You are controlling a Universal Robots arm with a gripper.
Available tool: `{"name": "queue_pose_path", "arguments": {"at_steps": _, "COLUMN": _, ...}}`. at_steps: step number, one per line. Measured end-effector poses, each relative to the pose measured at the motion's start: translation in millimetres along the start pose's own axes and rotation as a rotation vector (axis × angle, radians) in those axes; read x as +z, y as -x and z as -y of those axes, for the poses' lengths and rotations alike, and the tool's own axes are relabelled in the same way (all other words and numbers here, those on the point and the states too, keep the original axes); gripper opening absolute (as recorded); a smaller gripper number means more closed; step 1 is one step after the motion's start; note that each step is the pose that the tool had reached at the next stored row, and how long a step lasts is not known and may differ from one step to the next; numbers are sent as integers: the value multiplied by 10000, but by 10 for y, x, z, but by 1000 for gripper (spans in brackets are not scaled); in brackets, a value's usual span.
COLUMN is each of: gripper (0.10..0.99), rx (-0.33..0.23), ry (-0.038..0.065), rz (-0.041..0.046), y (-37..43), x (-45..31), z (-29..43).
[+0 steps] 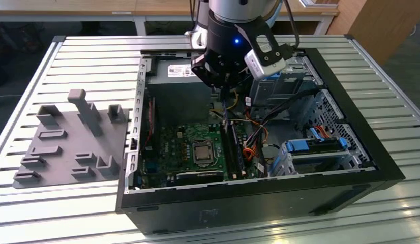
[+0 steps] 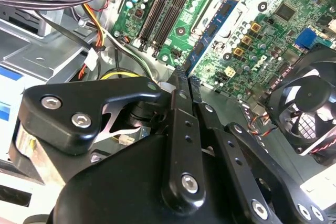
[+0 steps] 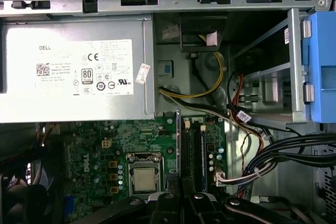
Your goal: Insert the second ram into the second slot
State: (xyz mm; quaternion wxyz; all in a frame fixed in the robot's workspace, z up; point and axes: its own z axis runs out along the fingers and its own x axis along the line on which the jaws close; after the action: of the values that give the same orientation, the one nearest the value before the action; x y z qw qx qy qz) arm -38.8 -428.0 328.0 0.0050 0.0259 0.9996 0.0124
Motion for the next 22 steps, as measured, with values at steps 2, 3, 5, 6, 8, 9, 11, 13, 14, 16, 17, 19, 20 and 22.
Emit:
{"name": "queue_pose_path", "arguments": {"at_steps": 2, "gripper": 133, "rx": 0, "ry": -1, "rz": -1, "y": 0, "x": 10, "z": 1}}
{"name": "queue_pose_path", "arguments": {"at_steps": 3, "gripper": 133, "rx": 0, "ry": -1, "rz": 0, "y": 0, "x": 16, "z": 1}}
{"name": "queue_pose_path", "arguments": {"at_steps": 5, "gripper": 133, "rx": -1, "ry": -1, "rz": -1, "y": 0, "x": 25, "z": 2}}
{"name": "queue_pose_path", "arguments": {"at_steps": 6, "gripper": 133, "rx": 0, "ry": -1, "rz": -1, "y": 0, "x": 30, "z": 3}}
{"name": "queue_pose_path", "arguments": {"at_steps": 8, "gripper": 133, "rx": -1, "ry": -1, "rz": -1, "y": 0, "x": 40, "z": 4}}
{"name": "queue_pose_path", "arguments": {"at_steps": 9, "gripper": 133, "rx": 0, "ry": -1, "rz": 0, "y": 0, "x": 46, "z": 4}}
{"name": "queue_pose_path", "arguments": {"at_steps": 11, "gripper": 133, "rx": 0, "ry": -1, "rz": -1, "y": 0, "x": 56, "z": 6}}
{"name": "queue_pose_path", "arguments": {"at_steps": 13, "gripper": 133, "rx": 0, "ry": -1, "rz": 0, "y": 0, "x": 66, "z": 7}}
{"name": "queue_pose_path", "arguments": {"at_steps": 14, "gripper": 133, "rx": 0, "ry": -1, "rz": -1, "y": 0, "x": 71, "z": 7}}
{"name": "queue_pose_path", "arguments": {"at_steps": 16, "gripper": 133, "rx": 0, "ry": -1, "rz": -1, "y": -1, "x": 80, "z": 7}}
{"name": "queue_pose_path", "arguments": {"at_steps": 17, "gripper": 133, "rx": -1, "ry": -1, "rz": -1, "y": 0, "x": 84, "z": 7}}
{"name": "queue_pose_path", "arguments": {"at_steps": 19, "gripper": 133, "rx": 0, "ry": -2, "rz": -1, "y": -1, "x": 91, "z": 8}}
{"name": "queue_pose_path", "arguments": {"at_steps": 20, "gripper": 133, "rx": 0, "ry": -2, "rz": -1, "y": -1, "x": 94, "z": 8}}
{"name": "queue_pose_path", "arguments": {"at_steps": 22, "gripper": 133, "rx": 0, "ry": -1, "rz": 0, "y": -1, "x": 103, "z": 8}}
